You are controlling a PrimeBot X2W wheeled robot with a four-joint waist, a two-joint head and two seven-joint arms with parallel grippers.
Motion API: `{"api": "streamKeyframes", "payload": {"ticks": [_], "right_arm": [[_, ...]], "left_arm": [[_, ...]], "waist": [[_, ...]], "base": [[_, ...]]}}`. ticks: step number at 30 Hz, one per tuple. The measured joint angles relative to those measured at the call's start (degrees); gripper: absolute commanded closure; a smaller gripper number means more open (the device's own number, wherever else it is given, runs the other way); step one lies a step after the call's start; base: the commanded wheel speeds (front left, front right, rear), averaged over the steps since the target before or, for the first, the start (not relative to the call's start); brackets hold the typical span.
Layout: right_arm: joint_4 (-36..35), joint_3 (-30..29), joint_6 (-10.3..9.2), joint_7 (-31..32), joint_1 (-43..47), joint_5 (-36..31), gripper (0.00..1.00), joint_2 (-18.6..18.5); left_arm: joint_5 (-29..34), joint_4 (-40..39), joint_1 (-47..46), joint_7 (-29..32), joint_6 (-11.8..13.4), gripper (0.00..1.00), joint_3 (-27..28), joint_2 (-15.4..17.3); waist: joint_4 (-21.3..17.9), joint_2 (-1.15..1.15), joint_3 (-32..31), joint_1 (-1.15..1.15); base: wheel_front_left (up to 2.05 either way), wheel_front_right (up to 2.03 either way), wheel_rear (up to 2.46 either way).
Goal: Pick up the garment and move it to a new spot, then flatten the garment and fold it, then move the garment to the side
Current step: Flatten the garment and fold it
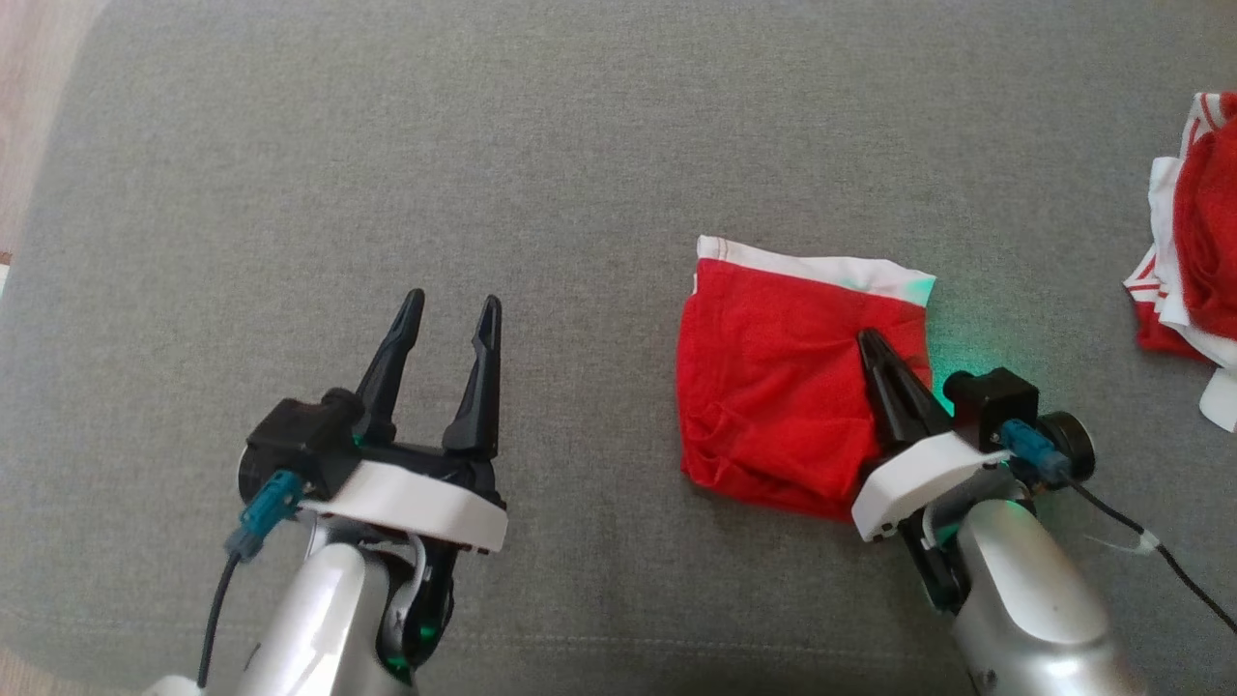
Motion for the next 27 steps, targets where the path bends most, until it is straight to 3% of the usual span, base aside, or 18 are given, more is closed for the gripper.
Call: {"api": "streamKeyframes", "payload": {"ticks": [9, 16, 27], "right_arm": [[2.3, 0.94, 0.0, -0.18, -1.69, 1.74, 1.0, -0.01], [-5.45, -0.21, 0.0, -0.18, -0.83, 2.53, 1.0, -0.02], [-15.33, -5.92, 0.0, -0.18, 8.0, 2.35, 1.0, 0.03]], "left_arm": [[0.49, 0.22, -0.88, 0.0, 0.0, 0.0, 0.22, 0.0], [0.48, 0.02, -0.44, 0.0, 0.01, 0.0, 1.45, 0.0], [0.41, -0.6, 2.98, 0.0, 0.48, 0.0, 1.81, 0.01]], "waist": [[-1.08, 0.0, -1.17, 0.0], [-3.0, 0.0, -3.85, 0.0], [-7.29, 0.0, -8.64, 0.0]], "base": [[0.0, 0.0, 0.0], [0.0, 0.0, 0.0], [0.0, 0.0, 0.0]]}}
